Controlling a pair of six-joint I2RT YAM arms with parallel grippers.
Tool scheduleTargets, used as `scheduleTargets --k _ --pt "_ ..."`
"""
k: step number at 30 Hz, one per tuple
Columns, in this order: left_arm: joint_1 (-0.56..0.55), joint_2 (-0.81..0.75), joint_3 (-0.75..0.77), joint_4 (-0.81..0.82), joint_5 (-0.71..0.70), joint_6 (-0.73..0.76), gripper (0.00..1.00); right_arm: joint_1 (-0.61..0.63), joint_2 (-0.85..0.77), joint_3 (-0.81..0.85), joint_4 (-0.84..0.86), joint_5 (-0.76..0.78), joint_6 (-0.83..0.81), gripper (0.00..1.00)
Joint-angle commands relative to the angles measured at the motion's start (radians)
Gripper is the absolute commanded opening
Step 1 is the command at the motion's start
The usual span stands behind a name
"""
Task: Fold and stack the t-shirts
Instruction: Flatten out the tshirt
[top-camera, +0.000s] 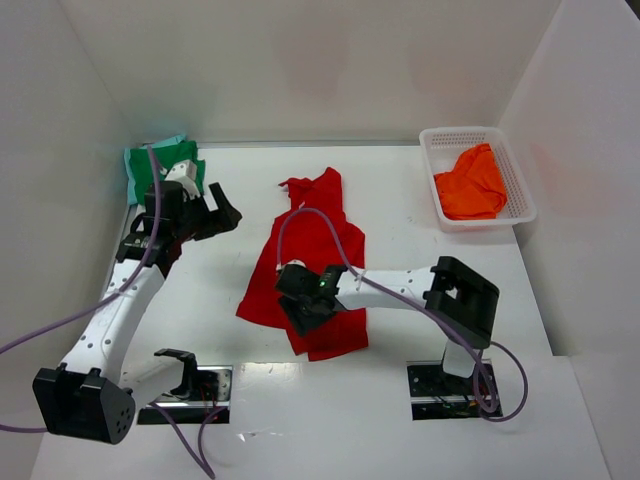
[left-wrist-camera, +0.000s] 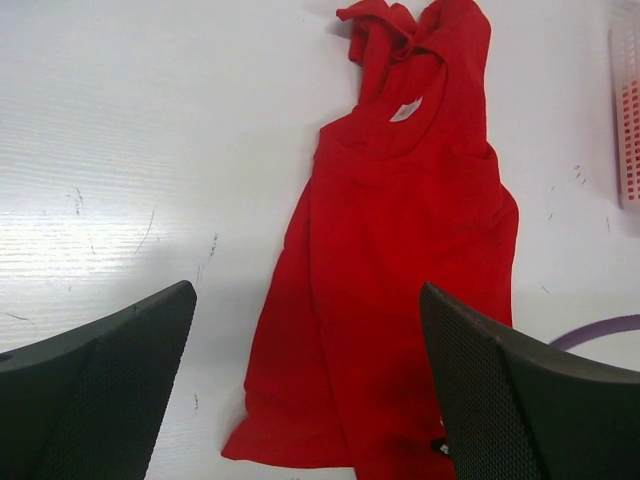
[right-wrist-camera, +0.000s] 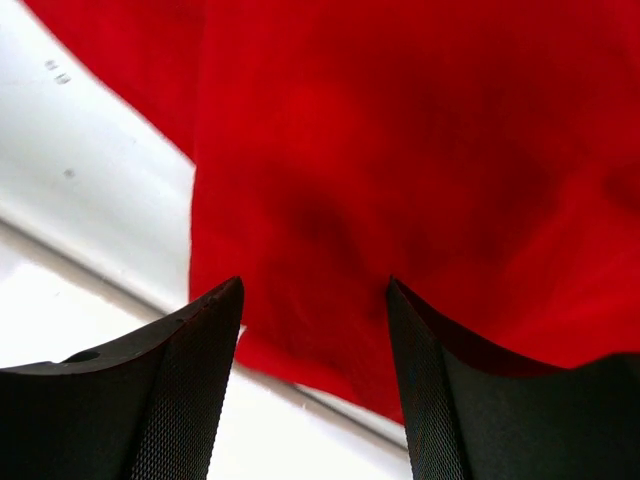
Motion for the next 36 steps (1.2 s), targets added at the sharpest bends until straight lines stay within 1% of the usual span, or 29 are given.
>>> scheduleTargets --k 1,2,7,14,18,19,22,23,24,25,26,30,32,36 --pt "0.003 -0.029 -0.006 0.023 -0.017 -0.017 1.0 0.008 0.026 0.051 0.041 0.037 -0.018 0.66" --pt "0.003 -0.029 -0.006 0.023 -0.017 -0.017 1.0 0.008 0.026 0.058 0.048 0.037 -0.026 0.69" --pt "0.003 -0.029 -0.006 0.023 -0.017 -0.017 1.0 0.008 0.031 0.078 0.062 -0.001 -0.026 0.7" --pt "0.003 -0.029 -0.006 0.023 -0.017 -0.017 1.0 0.08 0.147 0.156 0.057 -0.016 -0.026 0.7" --pt "0.003 -0.029 -0.006 0.023 -0.022 -0.017 1.0 0.094 0.19 0.173 0.052 -0.001 -0.026 0.7" --pt "0.003 -0.029 -0.006 0.023 -0.029 -0.017 1.0 0.094 0.2 0.178 0.045 0.007 -0.026 0.68" --pt "0.003 -0.029 -0.006 0.023 -0.037 -0.017 1.0 0.094 0.207 0.178 0.039 0.025 -0.026 0.58" --pt "0.003 -0.029 -0.006 0.023 -0.037 -0.017 1.0 0.094 0.207 0.178 0.039 0.025 -0.026 0.53" --pt "0.003 -0.029 -0.006 0.023 -0.046 -0.017 1.0 0.094 0.207 0.178 0.039 0.036 -0.017 0.46" --pt "0.003 -0.038 -0.006 0.023 -0.046 -0.024 1.0 0.094 0.214 0.178 0.039 0.044 -0.016 0.34" --pt "0.003 -0.04 -0.006 0.023 -0.054 -0.026 1.0 0.094 0.216 0.178 0.039 0.056 -0.016 0.26" --pt "0.003 -0.049 -0.015 0.023 -0.072 -0.026 1.0 0.094 0.216 0.178 0.028 0.112 0.0 0.03" --pt "0.003 -0.052 -0.015 0.023 -0.077 -0.026 1.0 0.094 0.212 0.175 0.016 0.139 0.011 0.0" --pt "0.003 -0.068 -0.015 0.014 -0.099 -0.036 1.0 0.094 0.159 0.169 -0.019 0.207 0.04 0.0"
